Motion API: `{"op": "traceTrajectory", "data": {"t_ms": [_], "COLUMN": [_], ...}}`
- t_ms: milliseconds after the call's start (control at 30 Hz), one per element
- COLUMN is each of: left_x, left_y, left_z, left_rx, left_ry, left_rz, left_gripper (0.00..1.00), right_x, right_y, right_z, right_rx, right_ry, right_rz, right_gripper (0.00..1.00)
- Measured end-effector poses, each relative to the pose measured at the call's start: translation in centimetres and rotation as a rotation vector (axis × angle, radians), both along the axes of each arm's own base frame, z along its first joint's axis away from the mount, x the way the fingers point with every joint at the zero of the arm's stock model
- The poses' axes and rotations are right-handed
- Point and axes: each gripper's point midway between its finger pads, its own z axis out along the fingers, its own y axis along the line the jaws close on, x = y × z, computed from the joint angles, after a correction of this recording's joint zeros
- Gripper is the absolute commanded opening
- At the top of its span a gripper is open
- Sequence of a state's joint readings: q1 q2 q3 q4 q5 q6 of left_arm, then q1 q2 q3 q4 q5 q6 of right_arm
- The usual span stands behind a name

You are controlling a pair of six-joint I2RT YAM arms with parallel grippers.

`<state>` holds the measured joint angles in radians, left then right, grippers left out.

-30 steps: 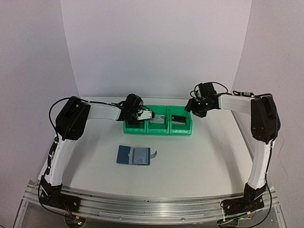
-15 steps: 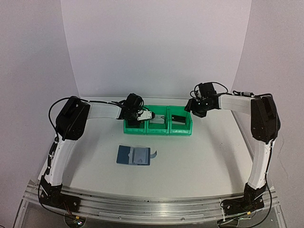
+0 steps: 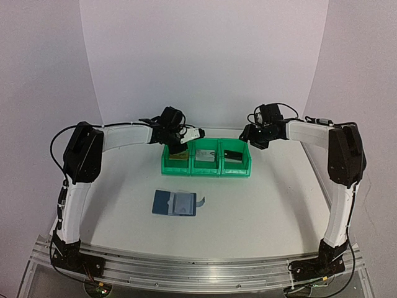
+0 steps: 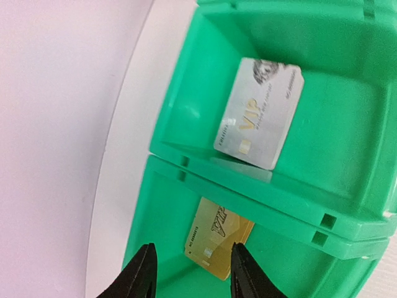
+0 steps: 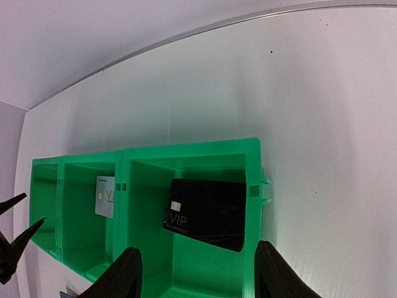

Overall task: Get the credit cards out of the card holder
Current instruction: Place the credit card in the storage box, then remove the credit card from the card holder.

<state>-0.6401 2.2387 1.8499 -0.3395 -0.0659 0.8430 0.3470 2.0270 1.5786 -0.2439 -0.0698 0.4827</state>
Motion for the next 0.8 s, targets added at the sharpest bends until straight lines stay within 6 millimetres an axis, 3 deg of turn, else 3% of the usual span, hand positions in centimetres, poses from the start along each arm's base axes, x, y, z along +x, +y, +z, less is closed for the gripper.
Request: {"op": "traceTrajectory", "data": {"t_ms": [167, 333, 467, 633, 700, 800], "left_x": [0.5, -0.2, -4.1, -11.4, -13.5, -17.0], "left_y": [0.4, 2.4, 4.0, 5.2, 5.6, 6.3], "left_z": [3.5, 4.0, 4.1, 5.3, 5.5, 5.1], "left_rx": [-0.133, -0.193, -0.217, -0.274, -0.295, -0.339], "left_ry": [0.045, 0.133, 0.213, 0.306, 0.338, 0.395], "left_rz": [0.057, 0.091, 0.041, -0.061, -0.083, -0.120], "left_gripper": [0.42, 0.55, 0.69, 0.72, 0.72, 0.74], "right_x": [0.0, -0.2, -0.6, -2.7, -4.7, -8.5], "right_y": [0.3, 0.8, 1.6, 4.0, 6.2, 11.3], "right_z": [0.2, 0.7, 2.2, 6.0, 7.4, 8.3], "right_rx": [0.009, 0.031, 0.068, 0.120, 0.147, 0.190], "right_ry": [-0.003, -0.002, -0.015, -0.061, -0.068, -0.053], "right_rz": [0.013, 0.042, 0.073, 0.121, 0.158, 0.243], "right_gripper": [0.58, 0.58, 0.58, 0.57, 0.57, 0.57]}}
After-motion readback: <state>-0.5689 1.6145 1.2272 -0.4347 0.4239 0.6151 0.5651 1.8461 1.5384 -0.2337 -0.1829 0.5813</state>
